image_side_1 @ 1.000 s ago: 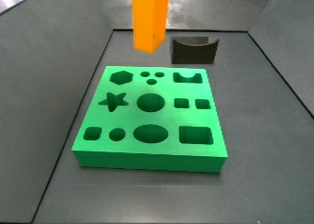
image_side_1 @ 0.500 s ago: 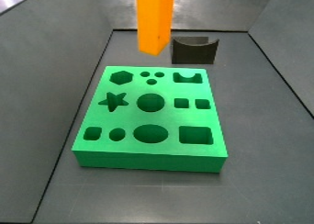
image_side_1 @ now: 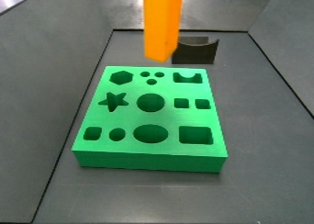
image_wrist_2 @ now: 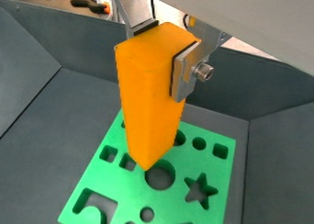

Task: Pick up the rectangle object. Move up. Place the rectangle object on the fixture. Regrasp the rectangle object. Move to above the board. Insert the rectangle object.
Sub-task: Insert the rectangle object.

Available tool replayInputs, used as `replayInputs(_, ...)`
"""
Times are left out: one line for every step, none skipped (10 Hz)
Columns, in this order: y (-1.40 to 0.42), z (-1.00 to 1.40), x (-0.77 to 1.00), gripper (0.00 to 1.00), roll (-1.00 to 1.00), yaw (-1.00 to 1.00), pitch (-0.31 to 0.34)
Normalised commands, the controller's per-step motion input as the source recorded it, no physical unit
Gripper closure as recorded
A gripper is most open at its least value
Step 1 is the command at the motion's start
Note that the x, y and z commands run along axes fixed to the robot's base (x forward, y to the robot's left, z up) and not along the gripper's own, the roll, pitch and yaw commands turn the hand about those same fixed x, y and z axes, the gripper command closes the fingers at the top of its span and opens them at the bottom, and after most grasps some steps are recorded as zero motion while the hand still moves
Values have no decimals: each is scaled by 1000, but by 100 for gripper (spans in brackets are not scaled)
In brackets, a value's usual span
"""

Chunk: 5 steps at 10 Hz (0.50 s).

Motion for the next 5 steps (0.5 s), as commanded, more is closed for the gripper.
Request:
replayInputs(-357,-131,311,100,19,-20,0)
replayInputs(-457,-297,483,100,117,-397,0)
replayInputs(-337,-349,151,100,117,-769,-21)
replayInputs(-246,-320,54,100,84,-894,-13)
replayInputs(-143,-320,9,100,57,-971,0)
